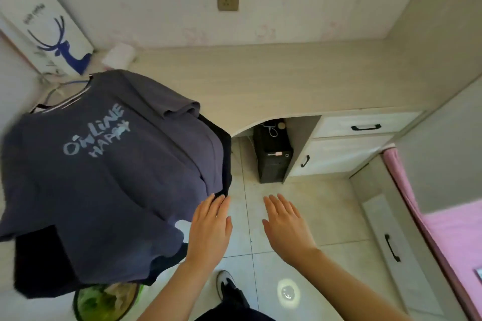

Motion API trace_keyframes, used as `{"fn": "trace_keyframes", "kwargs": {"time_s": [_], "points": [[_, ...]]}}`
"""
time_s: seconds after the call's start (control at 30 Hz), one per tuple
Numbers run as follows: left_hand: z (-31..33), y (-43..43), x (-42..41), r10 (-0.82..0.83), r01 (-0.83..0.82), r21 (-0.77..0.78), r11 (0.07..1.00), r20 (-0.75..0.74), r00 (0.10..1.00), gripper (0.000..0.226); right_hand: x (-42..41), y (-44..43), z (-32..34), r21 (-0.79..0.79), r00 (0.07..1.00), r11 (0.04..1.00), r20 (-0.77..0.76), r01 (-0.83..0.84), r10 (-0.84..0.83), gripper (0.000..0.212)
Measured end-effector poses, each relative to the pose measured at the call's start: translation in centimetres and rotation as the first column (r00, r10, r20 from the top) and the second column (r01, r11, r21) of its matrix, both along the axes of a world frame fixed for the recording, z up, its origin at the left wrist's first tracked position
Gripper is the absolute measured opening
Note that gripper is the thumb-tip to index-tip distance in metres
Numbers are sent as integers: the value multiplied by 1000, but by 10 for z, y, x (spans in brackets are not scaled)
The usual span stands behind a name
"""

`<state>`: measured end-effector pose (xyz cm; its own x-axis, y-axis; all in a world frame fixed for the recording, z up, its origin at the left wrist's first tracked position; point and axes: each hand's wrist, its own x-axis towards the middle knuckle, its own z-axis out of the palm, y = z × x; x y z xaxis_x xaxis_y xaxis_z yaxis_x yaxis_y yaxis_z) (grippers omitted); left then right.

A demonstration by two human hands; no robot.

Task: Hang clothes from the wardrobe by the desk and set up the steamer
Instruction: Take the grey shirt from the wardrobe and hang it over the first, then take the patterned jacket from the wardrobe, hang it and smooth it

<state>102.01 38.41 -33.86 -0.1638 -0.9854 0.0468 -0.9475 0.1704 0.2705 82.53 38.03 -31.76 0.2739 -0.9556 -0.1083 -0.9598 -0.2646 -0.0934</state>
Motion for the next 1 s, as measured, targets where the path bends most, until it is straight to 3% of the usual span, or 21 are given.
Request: {"fn": "trace_keyframes", "kwargs": {"time_s": [0.37, 0.7, 0.83, 1.0], "points": [[8, 92, -208, -373, 378, 136, 916, -60, 926, 54, -180, 151, -10, 65, 921, 920, 16, 387, -389, 58], [5, 173, -364, -656, 663, 129, 737, -98, 748, 50, -304, 288, -9, 103, 706, 708, 53, 699, -706, 59], [10, 188, -415, -742, 746, 141, 651, -92, 664, 50, -340, 318, -5, 115, 592, 598, 85, 793, -801, 58], [11, 183, -471, -788, 790, 96, 606, -67, 613, 46, -384, 333, -5, 111, 497, 503, 79, 857, -864, 56]]}}
